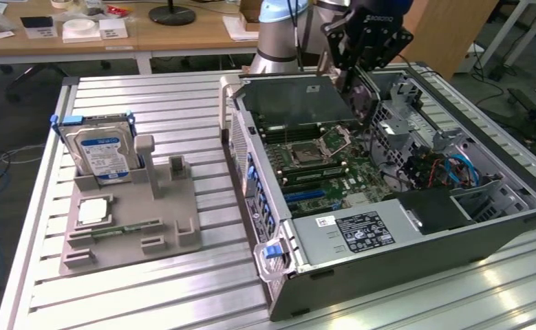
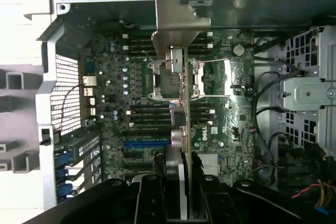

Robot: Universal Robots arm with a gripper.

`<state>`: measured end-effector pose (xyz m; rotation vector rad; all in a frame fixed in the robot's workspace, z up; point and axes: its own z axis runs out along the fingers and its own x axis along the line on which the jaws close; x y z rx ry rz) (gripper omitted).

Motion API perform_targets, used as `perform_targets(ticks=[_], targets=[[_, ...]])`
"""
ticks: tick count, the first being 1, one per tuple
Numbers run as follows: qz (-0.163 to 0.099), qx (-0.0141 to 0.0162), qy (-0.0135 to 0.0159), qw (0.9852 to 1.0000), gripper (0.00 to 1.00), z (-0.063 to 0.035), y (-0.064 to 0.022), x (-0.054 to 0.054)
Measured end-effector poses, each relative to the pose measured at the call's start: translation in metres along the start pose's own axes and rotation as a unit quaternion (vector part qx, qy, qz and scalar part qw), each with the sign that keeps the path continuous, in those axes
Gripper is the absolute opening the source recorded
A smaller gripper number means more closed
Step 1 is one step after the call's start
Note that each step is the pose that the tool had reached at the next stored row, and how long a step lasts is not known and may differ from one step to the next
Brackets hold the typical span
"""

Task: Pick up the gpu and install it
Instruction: 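Pick up the gpu and move the gpu toward the slot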

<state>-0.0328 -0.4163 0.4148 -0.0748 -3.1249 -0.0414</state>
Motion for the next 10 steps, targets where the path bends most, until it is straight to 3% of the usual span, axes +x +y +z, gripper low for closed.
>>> perform_targets(ticks=[4,10], targets=[[0.0,0.0,-0.0001,1.0,0.29,0.0006,0.0007,-0.016],[0.0,0.0001,0.0,1.0,0.29,0.0005,0.0008,-0.017]])
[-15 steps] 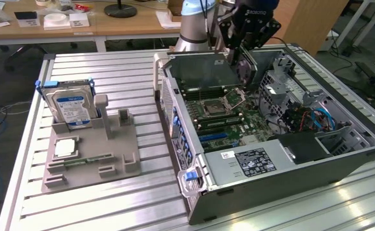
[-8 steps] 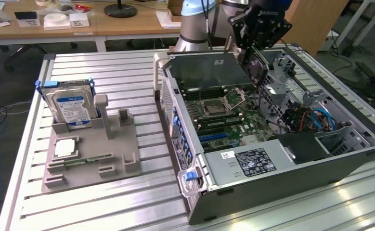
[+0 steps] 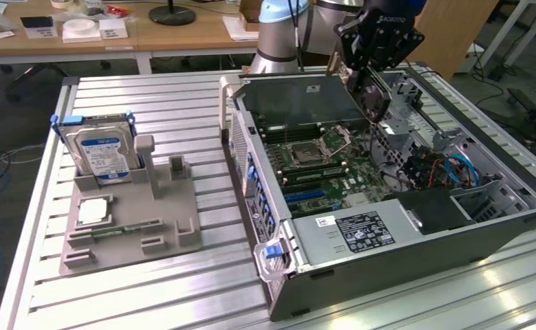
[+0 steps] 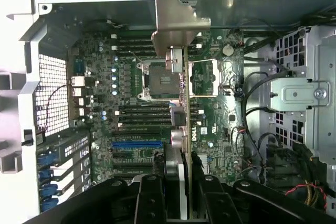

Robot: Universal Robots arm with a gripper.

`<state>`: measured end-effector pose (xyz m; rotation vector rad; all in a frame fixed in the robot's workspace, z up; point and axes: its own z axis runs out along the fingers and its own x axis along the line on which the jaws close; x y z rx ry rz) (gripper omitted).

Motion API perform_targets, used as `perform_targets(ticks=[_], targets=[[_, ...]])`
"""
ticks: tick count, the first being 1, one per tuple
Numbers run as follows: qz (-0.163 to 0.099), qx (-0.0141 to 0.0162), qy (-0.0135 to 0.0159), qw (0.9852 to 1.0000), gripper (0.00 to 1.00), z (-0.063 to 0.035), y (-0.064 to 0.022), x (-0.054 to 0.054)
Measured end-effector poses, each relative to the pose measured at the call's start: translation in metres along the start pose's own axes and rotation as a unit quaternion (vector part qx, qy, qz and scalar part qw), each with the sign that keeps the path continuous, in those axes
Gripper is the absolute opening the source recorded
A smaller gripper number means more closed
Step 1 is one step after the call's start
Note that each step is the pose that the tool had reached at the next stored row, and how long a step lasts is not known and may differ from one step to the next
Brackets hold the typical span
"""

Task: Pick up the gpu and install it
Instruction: 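Pick up the gpu and move the gpu toward the slot, then insert the gpu into the slot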

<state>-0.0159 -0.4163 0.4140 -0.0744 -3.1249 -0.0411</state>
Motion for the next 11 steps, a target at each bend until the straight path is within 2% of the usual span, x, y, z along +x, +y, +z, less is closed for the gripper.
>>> perform_targets(ticks=[9,11], targets=[[-0.001,0.0,0.0,1.0,0.29,0.0,0.0,0.0],[-0.011,0.0001,0.0003,0.9999,0.29,0.0,0.0,0.0]])
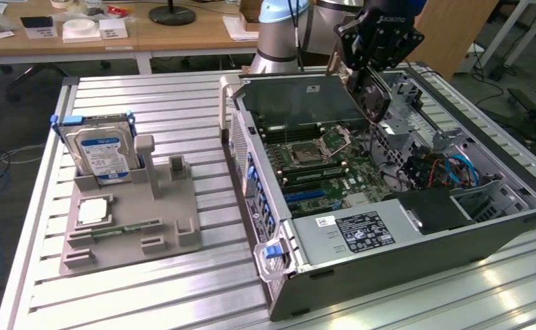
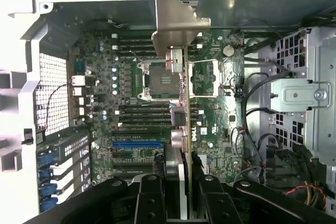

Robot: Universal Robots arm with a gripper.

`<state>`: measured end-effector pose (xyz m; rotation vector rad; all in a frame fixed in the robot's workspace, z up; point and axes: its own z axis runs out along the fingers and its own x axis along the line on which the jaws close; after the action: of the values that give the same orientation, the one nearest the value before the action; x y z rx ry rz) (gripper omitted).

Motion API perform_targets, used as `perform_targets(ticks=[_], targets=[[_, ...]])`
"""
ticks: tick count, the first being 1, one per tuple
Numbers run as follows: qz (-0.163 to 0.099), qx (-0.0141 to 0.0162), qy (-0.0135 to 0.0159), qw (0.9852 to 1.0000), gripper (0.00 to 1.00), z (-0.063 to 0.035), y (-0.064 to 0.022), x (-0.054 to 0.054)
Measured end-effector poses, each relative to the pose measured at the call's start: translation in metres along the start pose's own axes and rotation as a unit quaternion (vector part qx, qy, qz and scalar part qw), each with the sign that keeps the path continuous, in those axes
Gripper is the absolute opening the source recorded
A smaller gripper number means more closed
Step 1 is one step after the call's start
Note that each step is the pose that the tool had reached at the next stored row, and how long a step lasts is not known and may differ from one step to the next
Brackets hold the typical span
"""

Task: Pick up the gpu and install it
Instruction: 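Insert the gpu into the slot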

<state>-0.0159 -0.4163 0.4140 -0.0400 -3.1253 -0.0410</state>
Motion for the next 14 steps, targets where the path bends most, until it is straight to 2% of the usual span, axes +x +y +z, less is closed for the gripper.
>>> perform_targets(ticks=[3,7,11,14], targets=[[-0.027,0.0005,0.0007,0.9996,0.29,0.0,0.0,0.0],[-0.064,0.0011,0.0016,0.998,0.29,0.0,0.0,0.0],[-0.099,0.0016,0.0026,0.995,0.29,0.0001,0.0,0.0],[-0.126,0.002,0.0033,0.992,0.29,0.0002,0.0,0.0]])
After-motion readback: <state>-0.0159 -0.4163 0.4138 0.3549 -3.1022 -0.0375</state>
